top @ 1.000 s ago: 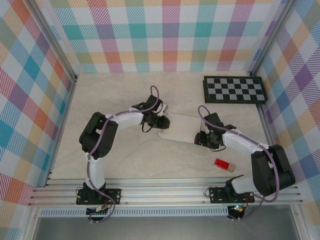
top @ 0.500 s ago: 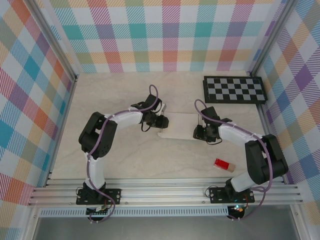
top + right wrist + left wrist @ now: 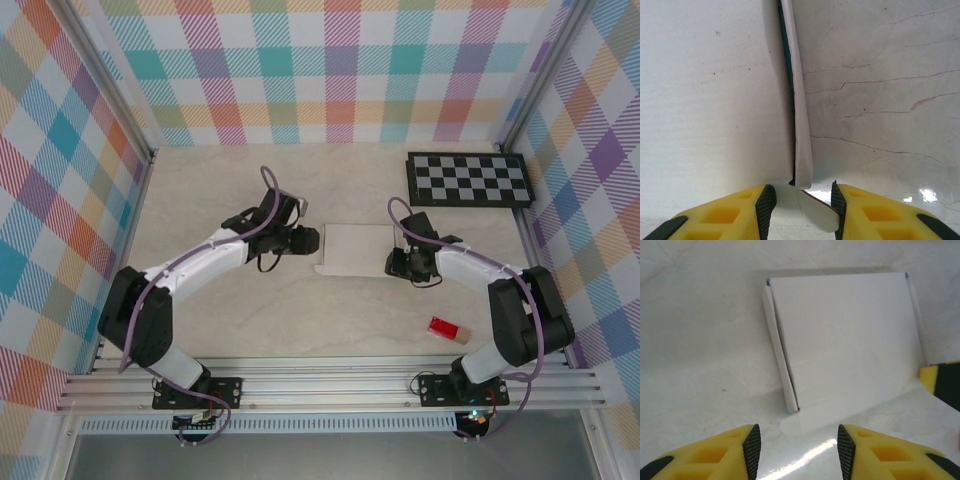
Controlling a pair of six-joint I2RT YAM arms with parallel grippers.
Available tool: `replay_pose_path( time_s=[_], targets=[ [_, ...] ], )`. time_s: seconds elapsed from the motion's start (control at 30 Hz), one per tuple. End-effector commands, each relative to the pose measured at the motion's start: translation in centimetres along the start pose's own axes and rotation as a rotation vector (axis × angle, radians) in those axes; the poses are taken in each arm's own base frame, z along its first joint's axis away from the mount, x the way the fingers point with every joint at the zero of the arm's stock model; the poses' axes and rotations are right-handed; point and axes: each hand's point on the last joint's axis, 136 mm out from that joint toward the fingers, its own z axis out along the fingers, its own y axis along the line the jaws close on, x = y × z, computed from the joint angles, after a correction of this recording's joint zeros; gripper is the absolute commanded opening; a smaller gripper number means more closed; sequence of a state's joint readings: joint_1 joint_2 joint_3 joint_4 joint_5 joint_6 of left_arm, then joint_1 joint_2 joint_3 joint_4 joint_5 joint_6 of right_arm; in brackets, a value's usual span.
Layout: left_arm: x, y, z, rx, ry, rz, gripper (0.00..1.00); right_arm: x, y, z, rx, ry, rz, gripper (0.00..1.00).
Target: Fold the paper box
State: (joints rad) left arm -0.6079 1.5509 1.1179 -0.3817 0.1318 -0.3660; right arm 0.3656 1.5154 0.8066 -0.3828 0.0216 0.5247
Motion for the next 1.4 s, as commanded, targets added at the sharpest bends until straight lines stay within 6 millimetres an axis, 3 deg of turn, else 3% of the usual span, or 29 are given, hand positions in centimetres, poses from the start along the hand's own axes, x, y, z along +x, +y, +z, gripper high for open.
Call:
replay_pose_path(
  time_s=[0.0,0.13,0.37,0.83,1.37],
  targets=[
    [1.4,-0.6,2.0,-0.008,0.001,-0.055,0.50,0.0,-0.6,0.3,0.042,0.012,0.017,0.39],
    [1.1,-1.4,4.1,-0.021,0.020,-0.026,0.52,0.0,-0.6,0.5,0.045,0.024,0.008,0.39],
    [2.9,-1.6,6.2,-0.088,0.088,0.026,0.52,0.0,-0.5,0.9,0.040,0.028,0.011,0.39],
    [4.6,-0.1,7.7,-0.159,0.158,0.057,0.52,-0.1,-0.3,0.9,0.032,0.024,0.007,0.39],
    [6.5,-0.7,9.0,-0.114,0.201,-0.003,0.46,-0.1,0.0,0.7,0.014,0.024,0.016,0.39]
  ],
)
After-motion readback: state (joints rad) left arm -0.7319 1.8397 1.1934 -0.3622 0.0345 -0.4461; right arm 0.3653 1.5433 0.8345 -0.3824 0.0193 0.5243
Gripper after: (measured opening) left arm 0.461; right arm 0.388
